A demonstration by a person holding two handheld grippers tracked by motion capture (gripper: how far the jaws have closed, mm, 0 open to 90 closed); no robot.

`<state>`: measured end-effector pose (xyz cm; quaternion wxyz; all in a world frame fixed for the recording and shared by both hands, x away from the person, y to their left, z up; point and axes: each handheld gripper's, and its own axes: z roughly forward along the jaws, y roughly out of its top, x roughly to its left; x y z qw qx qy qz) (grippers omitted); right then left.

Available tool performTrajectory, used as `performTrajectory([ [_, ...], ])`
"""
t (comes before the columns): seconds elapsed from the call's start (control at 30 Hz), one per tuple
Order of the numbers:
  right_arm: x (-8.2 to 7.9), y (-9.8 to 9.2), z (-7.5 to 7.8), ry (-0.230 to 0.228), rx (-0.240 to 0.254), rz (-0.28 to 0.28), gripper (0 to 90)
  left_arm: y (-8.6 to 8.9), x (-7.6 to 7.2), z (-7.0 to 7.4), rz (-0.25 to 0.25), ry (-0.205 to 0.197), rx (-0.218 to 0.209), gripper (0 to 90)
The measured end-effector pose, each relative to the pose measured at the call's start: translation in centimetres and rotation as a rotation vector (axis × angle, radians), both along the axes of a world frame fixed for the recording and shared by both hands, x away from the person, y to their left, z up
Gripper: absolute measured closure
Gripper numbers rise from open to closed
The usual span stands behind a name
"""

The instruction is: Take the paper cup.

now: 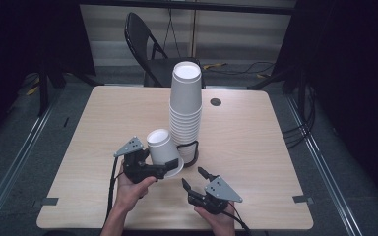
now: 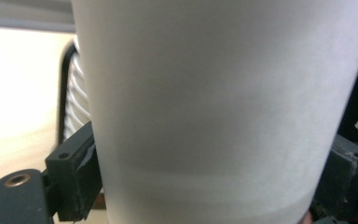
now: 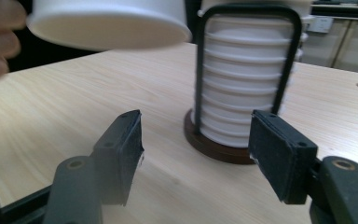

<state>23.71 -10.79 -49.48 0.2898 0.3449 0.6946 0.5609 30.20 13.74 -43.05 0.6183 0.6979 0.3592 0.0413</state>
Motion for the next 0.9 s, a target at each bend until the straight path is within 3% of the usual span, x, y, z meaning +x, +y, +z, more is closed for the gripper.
performTrajectory([
  [0.07,-0.1,0.3,0.0,-0.008,0.01,0.022,35.3,-0.3,0.0,-0.5,-0.004,0.034,-0.003,12.1],
  [0.17,-0.1,0.6,0.1,-0.019,0.012,0.032,35.0,-0.5,-0.1,-0.9,-0.011,0.051,-0.011,12.1],
  [0.23,-0.2,0.7,0.1,-0.026,0.013,0.049,37.5,-0.7,-0.2,-1.1,-0.006,0.058,0.007,12.1],
  [0.43,-0.3,1.1,0.1,-0.046,0.028,0.057,42.5,-0.7,-0.6,-1.7,-0.032,0.094,-0.029,12.2],
  [0.63,-0.5,1.3,0.2,-0.09,0.039,0.072,46.9,-0.7,-0.6,-2.2,-0.067,0.172,-0.11,12.2],
  [0.83,-0.5,1.4,0.4,-0.139,0.064,0.073,50.7,-0.7,-0.6,-2.3,-0.088,0.207,-0.146,12.2],
  [0.9,-0.5,1.4,0.4,-0.155,0.064,0.067,51.8,-0.8,-0.6,-2.3,-0.095,0.239,-0.18,12.2],
])
